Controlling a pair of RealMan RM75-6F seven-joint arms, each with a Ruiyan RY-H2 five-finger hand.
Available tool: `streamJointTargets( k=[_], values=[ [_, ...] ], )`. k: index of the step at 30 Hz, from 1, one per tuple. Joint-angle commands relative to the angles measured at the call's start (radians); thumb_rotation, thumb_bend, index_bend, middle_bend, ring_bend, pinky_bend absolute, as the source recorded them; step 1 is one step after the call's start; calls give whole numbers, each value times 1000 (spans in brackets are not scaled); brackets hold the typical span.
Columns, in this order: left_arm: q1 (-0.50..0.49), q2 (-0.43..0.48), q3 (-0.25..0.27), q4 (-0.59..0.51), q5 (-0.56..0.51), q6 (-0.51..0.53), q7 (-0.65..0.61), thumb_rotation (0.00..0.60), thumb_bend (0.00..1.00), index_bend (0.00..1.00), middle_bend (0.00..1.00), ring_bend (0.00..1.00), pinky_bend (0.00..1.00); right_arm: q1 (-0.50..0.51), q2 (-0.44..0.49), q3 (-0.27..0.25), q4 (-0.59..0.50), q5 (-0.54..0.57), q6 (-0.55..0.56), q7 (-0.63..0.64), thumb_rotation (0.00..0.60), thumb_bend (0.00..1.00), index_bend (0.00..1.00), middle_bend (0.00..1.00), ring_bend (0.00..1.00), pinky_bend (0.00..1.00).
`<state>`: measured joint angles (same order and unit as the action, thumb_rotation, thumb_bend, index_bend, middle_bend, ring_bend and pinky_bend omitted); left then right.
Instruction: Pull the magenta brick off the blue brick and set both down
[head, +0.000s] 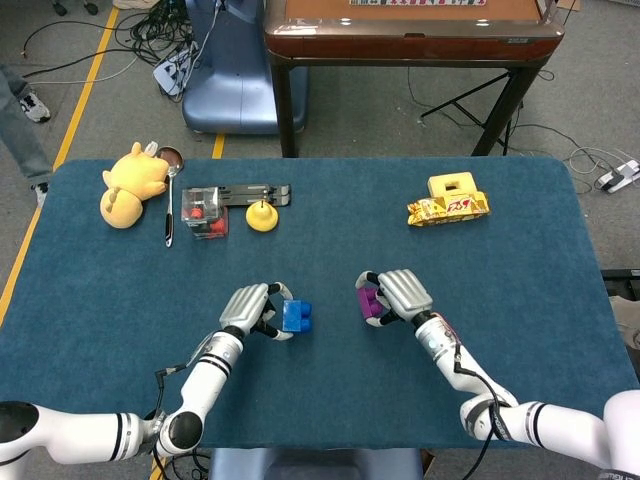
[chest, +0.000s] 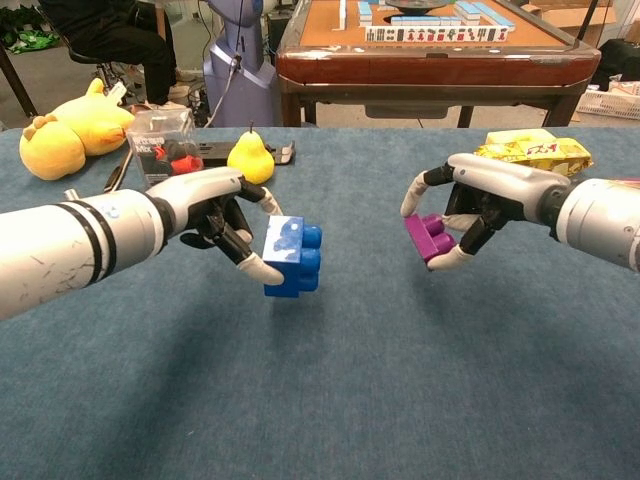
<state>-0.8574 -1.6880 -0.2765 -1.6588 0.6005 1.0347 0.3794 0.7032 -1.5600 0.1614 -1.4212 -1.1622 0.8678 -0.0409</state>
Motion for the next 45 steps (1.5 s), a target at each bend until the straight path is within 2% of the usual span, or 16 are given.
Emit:
streamJointTargets(
  k=[1,4,9,15,22,25,31,33,36,40,43,45],
  values=[
    [-1,-3,1,2,3,2,1,600,42,657,1000,954,1000,8,1,2,-6,30,-13,-36,600,165,233,999,1000,1000],
    [-2,-10,-1,6,8,6,-3,600,42,636,1000,953,1000,9,1,5,-11,46,-13,-52,600,156,161,996,1000,1000],
    [-6,-15,7,11,9,1,7,600,43,617,1000,952,1000,5,12,7,-27,52,-5,-60,600,3,10,974,993,1000],
    [-10,-31,33,31,9,-6,28,600,42,599,1000,951,1000,-11,47,15,-79,23,34,-49,600,0,0,970,989,1000],
    [-15,-48,37,51,15,-11,35,600,43,589,1000,950,1000,-25,80,16,-123,13,57,-50,600,0,0,970,989,1000],
    [-19,-48,43,55,8,-23,46,600,42,556,1000,947,1000,-31,83,16,-126,4,67,-41,600,0,0,966,987,1000],
    [-35,-38,55,53,-37,-35,95,600,42,386,1000,943,1000,-42,88,16,-124,-21,87,-15,600,0,0,966,987,1000],
    [-43,-21,56,38,-65,-47,114,600,33,253,1000,938,1000,-47,94,16,-129,-29,94,-7,600,0,0,966,987,1000],
    [-47,5,49,8,-87,-36,128,600,4,130,1000,932,1000,-57,109,14,-139,-41,107,-2,600,0,0,965,986,1000],
    [-38,60,54,-61,-91,-3,145,600,0,61,1000,923,1000,-79,148,4,-166,-62,135,-4,600,0,0,931,950,1000],
    [-17,123,65,-135,-83,27,148,599,0,47,1000,900,1000,-105,193,-9,-195,-81,166,-10,600,0,10,841,873,1000],
    [-2,173,79,-184,-69,43,153,599,0,42,985,869,1000,-127,228,-19,-215,-97,192,-11,600,0,52,755,797,998]
  ],
)
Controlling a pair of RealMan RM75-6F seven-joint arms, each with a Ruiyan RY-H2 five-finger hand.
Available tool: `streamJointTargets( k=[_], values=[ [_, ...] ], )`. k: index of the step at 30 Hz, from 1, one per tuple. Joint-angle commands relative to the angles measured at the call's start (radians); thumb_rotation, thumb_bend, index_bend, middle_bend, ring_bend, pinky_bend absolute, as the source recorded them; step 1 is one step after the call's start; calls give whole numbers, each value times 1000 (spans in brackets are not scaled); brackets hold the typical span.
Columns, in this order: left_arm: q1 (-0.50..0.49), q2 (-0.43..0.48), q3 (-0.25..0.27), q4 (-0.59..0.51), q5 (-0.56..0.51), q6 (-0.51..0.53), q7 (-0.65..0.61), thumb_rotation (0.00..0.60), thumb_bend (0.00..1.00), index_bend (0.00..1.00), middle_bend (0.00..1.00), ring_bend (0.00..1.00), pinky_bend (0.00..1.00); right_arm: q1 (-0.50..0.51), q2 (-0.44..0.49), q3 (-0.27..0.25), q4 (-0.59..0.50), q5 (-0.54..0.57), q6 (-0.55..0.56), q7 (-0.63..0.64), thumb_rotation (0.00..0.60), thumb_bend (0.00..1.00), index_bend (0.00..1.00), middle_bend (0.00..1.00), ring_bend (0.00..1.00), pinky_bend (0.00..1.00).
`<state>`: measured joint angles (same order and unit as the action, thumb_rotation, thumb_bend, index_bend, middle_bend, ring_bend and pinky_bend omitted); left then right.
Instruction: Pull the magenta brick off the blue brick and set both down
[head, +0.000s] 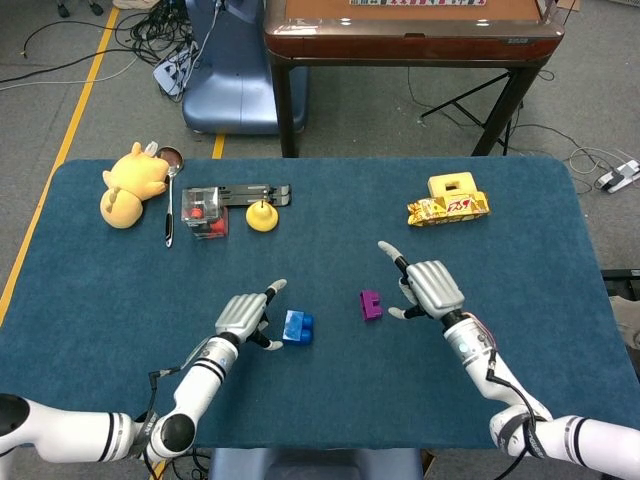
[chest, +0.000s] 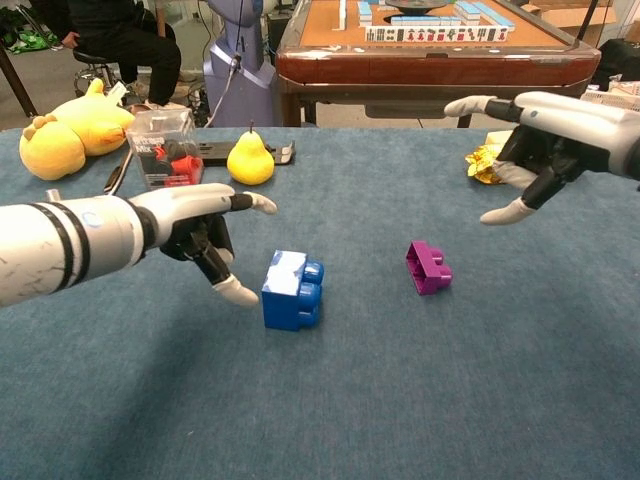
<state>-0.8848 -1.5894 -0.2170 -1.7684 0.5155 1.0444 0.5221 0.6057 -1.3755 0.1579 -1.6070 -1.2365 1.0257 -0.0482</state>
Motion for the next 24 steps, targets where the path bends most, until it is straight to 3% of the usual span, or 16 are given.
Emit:
streamJointTargets(
  k=[1,4,6,9,12,17,24],
  values=[
    [33,95,26,-93,27,44,12,600,0,39,968,848,1000,-39,60,-20,-38,-30,44,-4,600,0,72,716,757,989],
    [68,153,57,-140,109,103,15,600,0,44,852,765,996,-73,116,-37,-70,-50,78,-10,600,0,108,583,625,904],
    [106,184,88,-158,196,160,5,600,0,59,723,709,967,-97,158,-52,-92,-63,98,-17,600,0,112,511,555,825],
    [167,226,141,-156,340,239,-19,598,0,66,544,590,860,-131,215,-76,-114,-92,126,-20,600,0,132,436,463,599],
    [234,260,187,-125,479,312,-70,599,0,71,443,499,761,-167,255,-101,-117,-135,163,-4,600,0,164,429,435,444],
    [317,320,221,-81,595,377,-158,597,0,94,359,411,645,-223,281,-133,-101,-199,233,16,600,0,184,429,428,403],
    [439,403,260,-36,683,444,-294,600,0,137,349,368,557,-313,275,-158,-56,-232,346,-15,600,0,185,429,421,403]
  ],
)
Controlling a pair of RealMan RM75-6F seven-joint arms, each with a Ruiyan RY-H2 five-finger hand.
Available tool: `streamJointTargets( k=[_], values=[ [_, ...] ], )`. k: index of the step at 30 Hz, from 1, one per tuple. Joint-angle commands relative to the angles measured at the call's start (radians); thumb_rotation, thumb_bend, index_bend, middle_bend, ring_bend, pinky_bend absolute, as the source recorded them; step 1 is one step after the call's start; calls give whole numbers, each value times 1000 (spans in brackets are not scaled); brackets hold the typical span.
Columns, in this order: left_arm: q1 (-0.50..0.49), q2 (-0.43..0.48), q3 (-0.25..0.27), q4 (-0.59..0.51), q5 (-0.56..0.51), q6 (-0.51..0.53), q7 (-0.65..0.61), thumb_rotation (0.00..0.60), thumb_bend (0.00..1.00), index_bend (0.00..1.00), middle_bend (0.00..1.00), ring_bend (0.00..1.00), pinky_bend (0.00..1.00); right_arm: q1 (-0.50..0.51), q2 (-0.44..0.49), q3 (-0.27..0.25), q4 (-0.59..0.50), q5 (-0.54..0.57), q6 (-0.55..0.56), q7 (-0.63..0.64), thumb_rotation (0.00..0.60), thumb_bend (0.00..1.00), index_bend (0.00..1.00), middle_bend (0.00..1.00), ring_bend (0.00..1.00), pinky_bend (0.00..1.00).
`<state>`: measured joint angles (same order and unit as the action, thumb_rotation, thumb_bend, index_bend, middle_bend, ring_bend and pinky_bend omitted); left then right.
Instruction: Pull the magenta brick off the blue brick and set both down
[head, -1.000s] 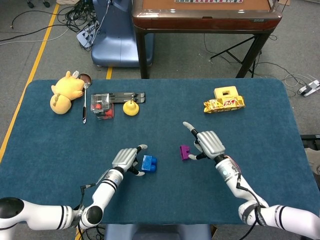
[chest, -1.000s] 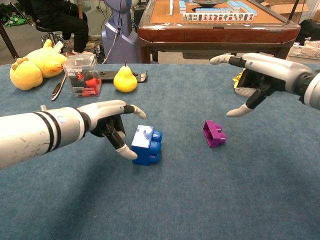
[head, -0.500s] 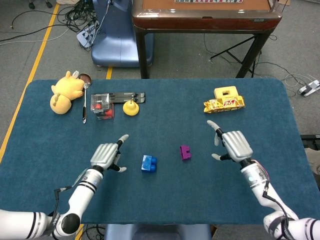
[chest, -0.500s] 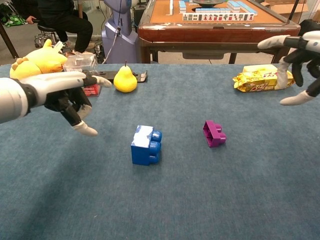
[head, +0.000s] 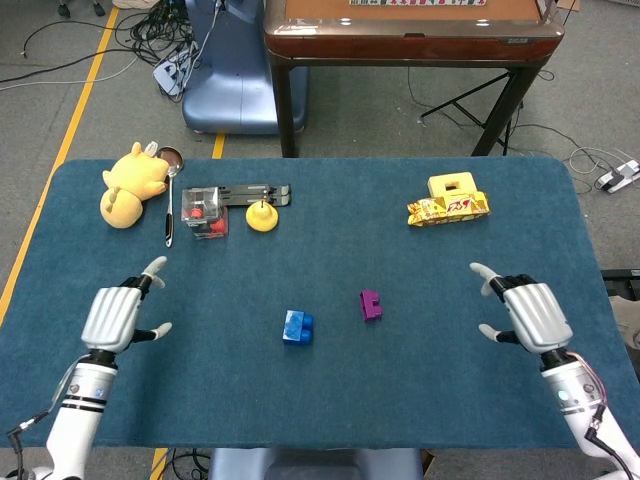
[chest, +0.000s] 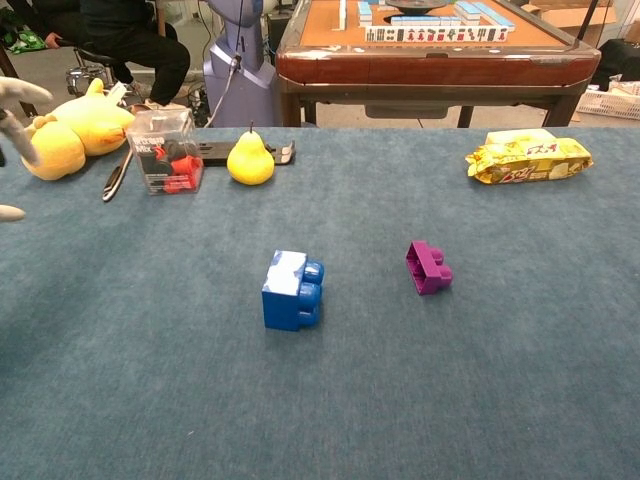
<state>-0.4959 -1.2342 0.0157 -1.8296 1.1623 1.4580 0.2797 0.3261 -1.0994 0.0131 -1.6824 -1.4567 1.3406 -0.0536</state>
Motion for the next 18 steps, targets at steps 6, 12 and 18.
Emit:
streamJointTargets(
  k=[6,12,18],
  values=[
    [153,135,62,19,69,94,-62,600,14,145,349,341,504,-90,17,-30,30,-25,80,-4,600,0,185,428,420,403],
    [238,201,85,15,106,148,-63,600,26,146,349,336,495,-133,34,-39,32,-41,115,6,600,0,185,428,420,403],
    [296,209,86,27,127,163,-88,600,26,146,348,335,495,-168,49,-37,20,-53,153,2,600,0,188,428,420,403]
  ],
)
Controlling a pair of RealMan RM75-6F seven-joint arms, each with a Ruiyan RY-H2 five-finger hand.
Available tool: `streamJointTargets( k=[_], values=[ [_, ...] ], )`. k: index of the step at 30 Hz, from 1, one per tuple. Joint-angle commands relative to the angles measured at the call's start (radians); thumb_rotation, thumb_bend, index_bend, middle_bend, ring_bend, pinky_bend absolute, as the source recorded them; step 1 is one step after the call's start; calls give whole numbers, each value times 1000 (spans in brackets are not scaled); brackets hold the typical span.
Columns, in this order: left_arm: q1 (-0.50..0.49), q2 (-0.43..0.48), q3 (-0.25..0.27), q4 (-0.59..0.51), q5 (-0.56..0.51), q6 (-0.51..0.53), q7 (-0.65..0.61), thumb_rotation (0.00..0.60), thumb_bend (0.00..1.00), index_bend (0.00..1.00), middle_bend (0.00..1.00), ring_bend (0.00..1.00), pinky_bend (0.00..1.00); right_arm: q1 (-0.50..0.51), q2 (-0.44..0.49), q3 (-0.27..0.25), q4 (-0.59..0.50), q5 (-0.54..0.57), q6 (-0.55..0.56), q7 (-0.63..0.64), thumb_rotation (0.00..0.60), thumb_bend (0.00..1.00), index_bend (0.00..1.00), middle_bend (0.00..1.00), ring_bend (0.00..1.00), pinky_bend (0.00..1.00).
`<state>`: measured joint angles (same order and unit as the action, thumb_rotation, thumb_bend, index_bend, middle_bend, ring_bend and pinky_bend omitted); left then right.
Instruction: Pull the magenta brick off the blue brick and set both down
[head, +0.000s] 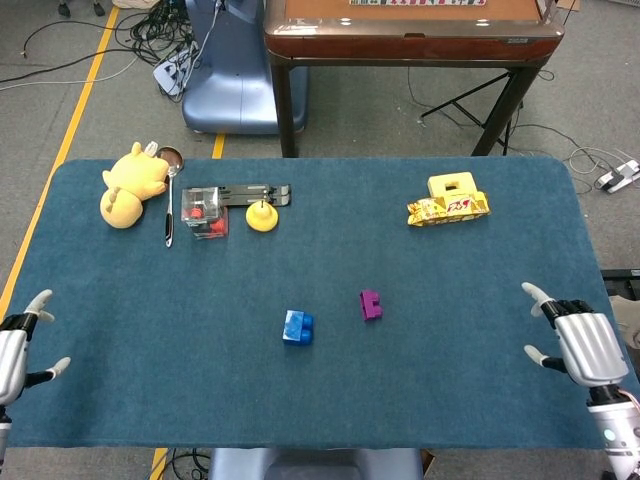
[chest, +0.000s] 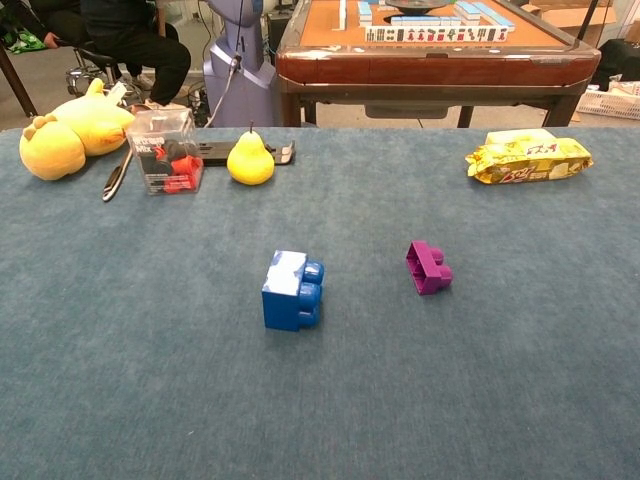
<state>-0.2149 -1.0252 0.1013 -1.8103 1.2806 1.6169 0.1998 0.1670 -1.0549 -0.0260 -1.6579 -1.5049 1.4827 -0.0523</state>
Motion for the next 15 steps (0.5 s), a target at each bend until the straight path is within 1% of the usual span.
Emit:
streamJointTargets(
  k=[1,9,15],
  values=[
    [24,-5,-1,15,11,2,-10,600,27,146,348,335,495,-15,7,4,-7,-8,20,3,600,0,188,428,420,403],
    [53,-21,-23,38,30,-17,-2,600,26,146,349,335,495,-40,15,15,-14,-15,37,13,600,0,188,428,420,403],
    [62,-27,-37,42,52,-40,20,600,26,146,349,336,494,-40,13,19,-15,-17,13,6,600,0,188,428,420,403]
  ],
)
